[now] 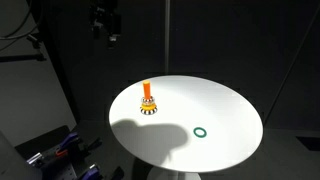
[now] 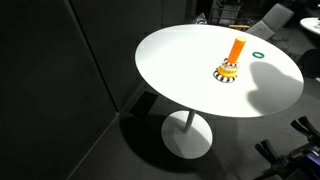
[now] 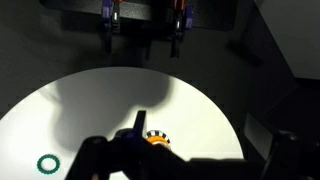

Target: Place the dark green ring on the stack

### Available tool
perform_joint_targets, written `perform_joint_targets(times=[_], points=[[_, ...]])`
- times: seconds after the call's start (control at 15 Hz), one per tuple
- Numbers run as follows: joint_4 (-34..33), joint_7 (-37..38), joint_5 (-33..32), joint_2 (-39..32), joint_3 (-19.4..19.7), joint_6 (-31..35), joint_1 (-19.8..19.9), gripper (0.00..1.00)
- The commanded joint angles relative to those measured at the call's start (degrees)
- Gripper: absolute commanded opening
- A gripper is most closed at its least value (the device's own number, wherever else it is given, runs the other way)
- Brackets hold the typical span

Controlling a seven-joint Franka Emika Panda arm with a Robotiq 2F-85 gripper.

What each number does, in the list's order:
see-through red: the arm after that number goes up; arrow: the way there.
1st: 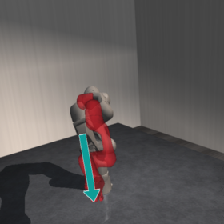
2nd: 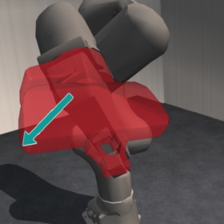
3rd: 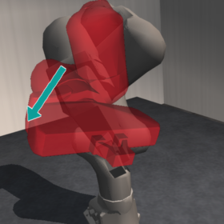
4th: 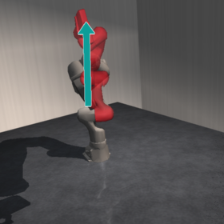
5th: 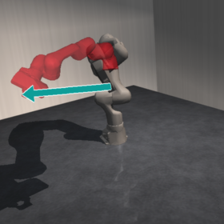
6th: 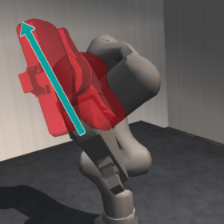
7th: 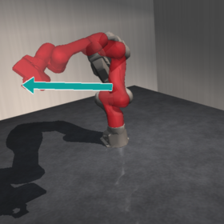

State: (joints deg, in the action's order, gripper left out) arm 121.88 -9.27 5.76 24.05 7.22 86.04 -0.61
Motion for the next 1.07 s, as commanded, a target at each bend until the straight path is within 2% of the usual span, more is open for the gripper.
perform_joint_targets(times=[0.0, 0.33, 1.0], points=[[-0.13, -0.31, 0.25, -0.09, -0.77, -0.12, 0.97, 1.0], [-0.81, 1.62, -0.15, -3.25, -1.01, 3.18, 1.81, 1.0], [-4.66, 7.08, -0.79, -17.48, -0.18, 20.5, 5.78, 1.0]])
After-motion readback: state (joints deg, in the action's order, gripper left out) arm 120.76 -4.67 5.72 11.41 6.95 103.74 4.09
